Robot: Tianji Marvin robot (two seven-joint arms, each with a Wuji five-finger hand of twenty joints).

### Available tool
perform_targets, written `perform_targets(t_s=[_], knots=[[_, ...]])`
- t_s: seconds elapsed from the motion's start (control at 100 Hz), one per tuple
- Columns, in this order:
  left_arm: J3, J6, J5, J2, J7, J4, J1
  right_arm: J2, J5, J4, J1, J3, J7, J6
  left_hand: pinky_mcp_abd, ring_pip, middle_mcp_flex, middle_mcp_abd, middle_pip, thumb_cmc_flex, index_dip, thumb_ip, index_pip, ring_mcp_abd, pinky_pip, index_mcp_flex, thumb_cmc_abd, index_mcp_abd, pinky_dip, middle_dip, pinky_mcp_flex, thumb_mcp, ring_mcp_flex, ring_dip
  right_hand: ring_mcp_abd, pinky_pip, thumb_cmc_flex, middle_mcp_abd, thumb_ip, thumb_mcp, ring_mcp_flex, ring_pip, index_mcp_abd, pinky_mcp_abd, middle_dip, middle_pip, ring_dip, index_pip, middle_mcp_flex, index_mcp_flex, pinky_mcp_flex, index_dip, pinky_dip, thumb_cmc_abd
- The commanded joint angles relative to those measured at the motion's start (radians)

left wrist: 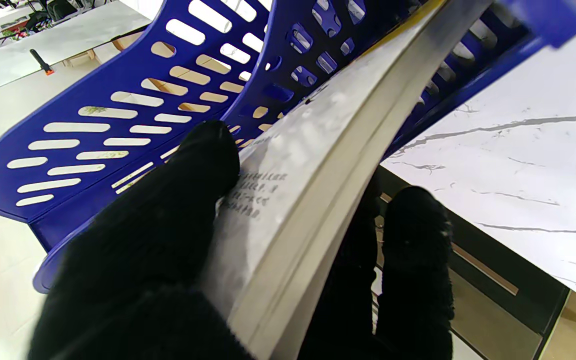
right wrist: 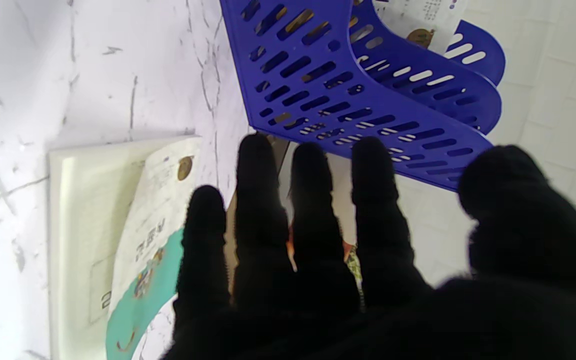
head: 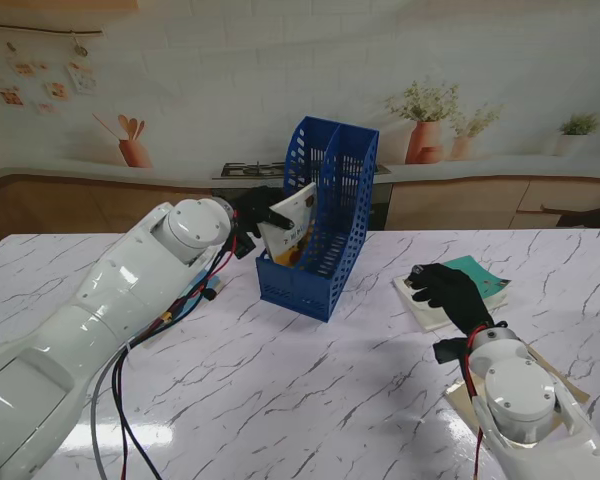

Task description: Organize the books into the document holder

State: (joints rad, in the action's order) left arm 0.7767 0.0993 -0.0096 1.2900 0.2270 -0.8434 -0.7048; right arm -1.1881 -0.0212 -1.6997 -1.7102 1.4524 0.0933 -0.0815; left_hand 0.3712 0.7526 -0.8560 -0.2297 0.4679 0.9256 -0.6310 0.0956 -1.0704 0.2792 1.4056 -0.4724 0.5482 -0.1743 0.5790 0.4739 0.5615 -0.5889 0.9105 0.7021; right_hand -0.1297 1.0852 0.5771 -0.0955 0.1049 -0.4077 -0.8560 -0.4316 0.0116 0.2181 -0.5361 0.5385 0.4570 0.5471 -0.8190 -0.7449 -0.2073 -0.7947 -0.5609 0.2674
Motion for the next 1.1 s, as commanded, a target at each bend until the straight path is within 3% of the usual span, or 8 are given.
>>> perform_targets(t_s=[0.0,0.12,0.25,0.29,0.53,0.97,0.99,1.09], knots=[[0.007,-0.009,-0.003,-0.005,0.017,-0.019,-0.014,-0.005,-0.006,-0.002,-0.008,-0.003,-0.002,0.002,0.036,-0.015,0.027,-0.01,0.013,0.005,0.082,0.003,0.08,0.019,-0.026,-0.016,-0.034,0.039,0.026,-0.014,-0.022,0.016,-0.025,-0.01,0.008,-0.007,0.007,0.017,-0.013,0.024,0.011,0.009,0.036,0.324,-0.008,0.0,0.003,-0.005,0.013,-0.022,0.016,0.008,0.012,-0.022],[0.025,0.002,0.004,-0.024,0.027,-0.063,-0.031,-0.004,-0.008,-0.001,-0.007,-0.004,-0.006,0.002,0.047,-0.054,0.036,-0.004,0.003,-0.053,0.203,-0.007,0.267,0.032,-0.083,-0.061,-0.082,0.007,0.032,-0.023,-0.087,-0.004,-0.066,-0.03,0.003,-0.007,0.007,0.014,-0.016,0.028,0.006,0.007,0.037,0.331,-0.006,-0.003,0.004,-0.007,0.009,-0.026,0.015,0.008,0.011,-0.022],[0.048,0.017,0.023,-0.043,0.032,-0.113,-0.051,-0.004,-0.01,-0.001,-0.006,-0.004,-0.006,0.0,0.082,-0.201,0.101,0.006,-0.041,-0.129,0.227,-0.047,0.399,0.071,-0.27,-0.046,-0.146,-0.023,0.005,-0.041,-0.298,-0.01,-0.206,-0.088,-0.002,-0.007,0.003,0.012,-0.019,0.029,0.0,0.008,0.04,0.341,-0.004,-0.008,0.004,-0.007,-0.001,-0.032,0.013,0.007,0.009,-0.019],[0.057,0.024,0.026,-0.047,0.032,-0.129,-0.059,-0.004,-0.011,0.0,-0.006,-0.005,-0.007,0.0,0.095,-0.264,0.139,0.008,-0.062,-0.142,0.239,-0.047,0.445,0.078,-0.357,-0.03,-0.159,-0.022,-0.023,-0.048,-0.391,0.019,-0.273,-0.117,-0.002,-0.007,0.002,0.011,-0.02,0.028,-0.003,0.008,0.041,0.344,-0.003,-0.009,0.004,-0.008,-0.004,-0.034,0.013,0.007,0.008,-0.019],[0.117,0.066,0.058,-0.064,-0.023,-0.238,-0.113,-0.004,-0.011,0.0,-0.005,-0.005,-0.01,0.002,0.107,-0.4,0.22,-0.002,-0.126,-0.201,0.264,-0.038,0.542,0.114,-0.556,-0.017,-0.25,-0.025,-0.133,-0.065,-0.58,0.257,-0.424,-0.175,-0.002,-0.001,-0.007,0.015,-0.021,0.018,-0.012,0.01,0.044,0.345,-0.004,-0.015,0.005,-0.009,-0.015,-0.04,0.008,0.005,0.004,-0.015],[0.295,0.145,0.112,-0.104,-0.104,-0.586,-0.302,-0.003,-0.015,0.004,0.0,-0.01,-0.014,0.011,0.097,-0.45,0.234,-0.004,-0.157,-0.193,0.271,-0.041,0.581,0.114,-0.607,-0.027,-0.285,-0.017,-0.147,-0.07,-0.607,0.352,-0.458,-0.194,0.012,-0.003,-0.013,0.019,-0.028,0.013,0.007,0.013,0.025,0.323,-0.008,-0.011,0.004,-0.027,0.012,-0.016,0.014,0.0,0.008,-0.028],[0.301,0.149,0.108,-0.106,-0.104,-0.6,-0.311,-0.003,-0.015,0.004,0.0,-0.011,-0.013,0.012,0.096,-0.454,0.235,-0.003,-0.161,-0.148,0.262,-0.053,0.596,0.114,-0.62,-0.031,-0.306,-0.018,-0.133,-0.065,-0.608,0.443,-0.459,-0.19,0.012,-0.003,-0.013,0.02,-0.029,0.014,0.007,0.012,0.025,0.322,-0.008,-0.01,0.004,-0.028,0.012,-0.015,0.014,0.0,0.008,-0.03],[0.323,0.144,0.118,-0.112,-0.111,-0.658,-0.353,-0.003,-0.013,0.005,0.001,-0.011,-0.013,0.013,0.096,-0.455,0.234,-0.001,-0.163,-0.14,0.26,-0.055,0.596,0.108,-0.619,-0.036,-0.31,-0.012,-0.129,-0.066,-0.604,0.46,-0.458,-0.19,0.011,-0.005,-0.008,0.019,-0.03,0.019,0.012,0.012,0.022,0.319,-0.007,-0.008,0.003,-0.031,0.017,-0.012,0.016,-0.002,0.009,-0.032]])
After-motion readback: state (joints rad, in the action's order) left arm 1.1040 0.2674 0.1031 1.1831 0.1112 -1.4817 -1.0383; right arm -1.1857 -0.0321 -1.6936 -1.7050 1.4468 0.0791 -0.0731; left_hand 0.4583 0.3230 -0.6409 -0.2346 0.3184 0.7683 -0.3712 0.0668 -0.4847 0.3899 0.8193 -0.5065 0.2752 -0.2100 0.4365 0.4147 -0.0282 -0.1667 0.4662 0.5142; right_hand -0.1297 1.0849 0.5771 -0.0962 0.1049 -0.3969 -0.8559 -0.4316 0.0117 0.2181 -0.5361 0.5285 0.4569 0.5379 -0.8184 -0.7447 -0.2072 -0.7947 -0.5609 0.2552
